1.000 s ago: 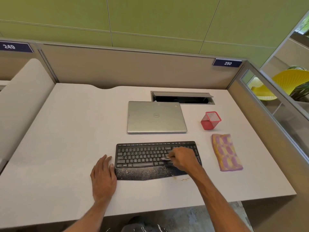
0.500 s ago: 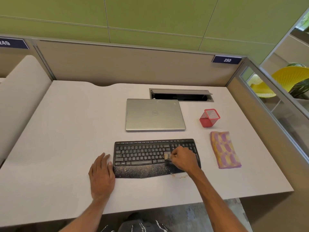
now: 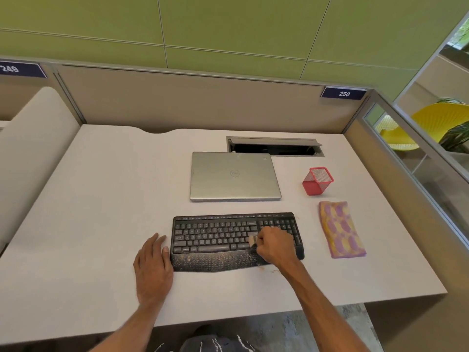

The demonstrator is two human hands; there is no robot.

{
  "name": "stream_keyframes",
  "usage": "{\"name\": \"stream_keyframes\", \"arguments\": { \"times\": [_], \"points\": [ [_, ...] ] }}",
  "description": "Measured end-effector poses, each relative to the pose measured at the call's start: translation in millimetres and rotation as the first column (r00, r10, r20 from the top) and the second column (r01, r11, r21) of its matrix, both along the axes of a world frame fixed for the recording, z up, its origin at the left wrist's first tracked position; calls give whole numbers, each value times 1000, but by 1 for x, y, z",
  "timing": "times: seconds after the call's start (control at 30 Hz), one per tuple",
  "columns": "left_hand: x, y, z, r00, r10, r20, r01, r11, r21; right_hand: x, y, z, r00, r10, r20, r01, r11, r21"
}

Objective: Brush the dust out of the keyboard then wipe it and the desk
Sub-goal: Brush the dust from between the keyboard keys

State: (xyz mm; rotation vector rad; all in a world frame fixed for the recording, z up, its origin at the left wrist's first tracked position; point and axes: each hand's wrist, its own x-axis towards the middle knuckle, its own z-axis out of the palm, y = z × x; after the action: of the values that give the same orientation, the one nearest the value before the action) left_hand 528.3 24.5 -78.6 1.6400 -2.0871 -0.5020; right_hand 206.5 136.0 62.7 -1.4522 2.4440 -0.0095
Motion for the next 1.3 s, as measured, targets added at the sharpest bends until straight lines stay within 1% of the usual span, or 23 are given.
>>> {"name": "stream_keyframes", "arguments": {
  "times": [0.07, 0.2, 0.4, 0.57, 0.7, 0.77, 0.83, 0.93, 1.03, 1.1, 1.2, 1.3],
  "points": [
    [1, 0, -1, 1000, -1, 2, 1, 1000, -6, 0, 4, -3, 1000, -7, -5, 7, 1000, -31],
    [0, -1, -1, 1000, -3, 4, 3, 1000, -3, -7, 14, -6, 995, -72, -70, 64, 992, -112],
    [1, 0, 1, 1000, -7, 0, 7, 1000, 0, -28, 28, 3, 995, -59, -80, 56, 998, -41],
    [0, 1, 2, 1000, -3, 0, 3, 1000, -5, -11, 26, 1, 999, -35, -36, 33, 999, -43],
    [0, 1, 3, 1000, 5, 0, -5, 1000, 4, 14, 16, -7, 994, 76, 77, -76, 997, -12],
    [0, 1, 2, 1000, 5, -2, -5, 1000, 7, 16, 14, -4, 991, 104, 89, -105, 994, 9],
    [0, 0, 2, 1000, 7, 0, -7, 1000, 8, 8, 14, 2, 994, 90, 59, -90, 996, 8],
    [0, 0, 3, 1000, 7, 7, -7, 1000, 17, -11, 17, 14, 995, 72, -66, -71, 997, 25],
    [-1, 0, 3, 1000, -2, 7, 2, 1000, 16, -20, 20, 17, 981, 129, -147, -113, 987, 118],
    [0, 0, 3, 1000, 0, 8, 0, 1000, 22, -17, 19, 13, 974, 159, -162, -135, 980, 145],
    [1, 0, 3, 1000, 2, 14, -2, 1000, 25, 2, 13, 6, 966, 199, -163, -177, 974, 142],
    [1, -1, 4, 1000, 1, 9, -2, 999, 33, 22, 6, 0, 962, 237, -138, -229, 971, 73]
  ]
}}
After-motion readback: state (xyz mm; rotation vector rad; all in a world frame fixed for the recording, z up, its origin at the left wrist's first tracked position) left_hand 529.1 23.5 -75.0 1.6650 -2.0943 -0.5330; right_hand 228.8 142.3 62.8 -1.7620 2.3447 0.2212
